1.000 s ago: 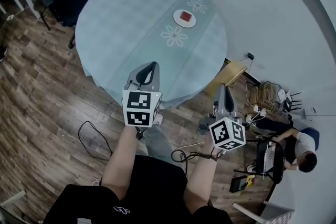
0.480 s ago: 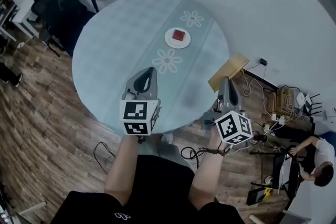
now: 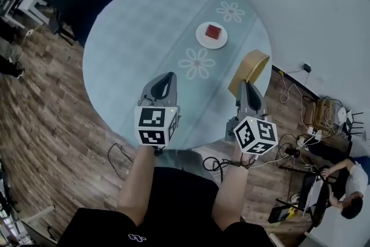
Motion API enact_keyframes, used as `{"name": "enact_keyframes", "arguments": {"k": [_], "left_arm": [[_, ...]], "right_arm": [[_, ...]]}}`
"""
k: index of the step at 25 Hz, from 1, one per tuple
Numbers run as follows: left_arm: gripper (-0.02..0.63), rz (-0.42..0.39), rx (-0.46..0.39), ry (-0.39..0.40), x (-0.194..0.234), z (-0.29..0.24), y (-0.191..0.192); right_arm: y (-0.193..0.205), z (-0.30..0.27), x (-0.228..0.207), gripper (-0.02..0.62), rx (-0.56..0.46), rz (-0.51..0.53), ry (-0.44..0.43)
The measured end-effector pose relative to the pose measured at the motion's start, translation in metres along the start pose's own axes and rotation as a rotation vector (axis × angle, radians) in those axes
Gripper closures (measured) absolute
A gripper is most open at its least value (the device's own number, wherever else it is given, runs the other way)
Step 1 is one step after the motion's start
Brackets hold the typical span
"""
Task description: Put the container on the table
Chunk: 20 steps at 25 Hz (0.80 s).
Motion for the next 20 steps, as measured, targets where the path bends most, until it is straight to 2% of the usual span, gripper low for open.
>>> {"name": "enact_keyframes", "arguments": {"k": [5, 8, 11, 15, 20], "left_arm": [[0.604, 0.046, 0.073, 0.004, 0.012, -0.017, 0.036], [0.604, 0.073, 0.109, -0.021, 0.024, -0.018, 0.060], [0.604, 0.101, 0.146, -0.052, 0.037, -0.014, 0.083], [0.604, 0.129, 0.181, -0.081, 0.056, -0.007, 0.104], [0.604, 0.155, 0.196, -0.098, 0.066, -0.003, 0.115]], "right_arm": [[0.055, -0.023, 0.027, 0.569, 0.306, 0.299, -0.156], [0.102, -0.026, 0.045, 0.568, 0.491, 0.489, -0.267], [0.142, -0.025, 0.056, 0.568, 0.635, 0.644, -0.339], [0.181, -0.026, 0.075, 0.566, 0.724, 0.751, -0.413], [0.209, -0.025, 0.088, 0.561, 0.738, 0.767, -0.434]]}}
Point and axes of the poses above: the fingertips, and each gripper's own axes: z backward along the fingers, x to its left, y out of its underside, the point moved 5 cm from there along z, backward along the fingers, and after that the axes turned 14 degrees about -x, right-handed, at the moved point
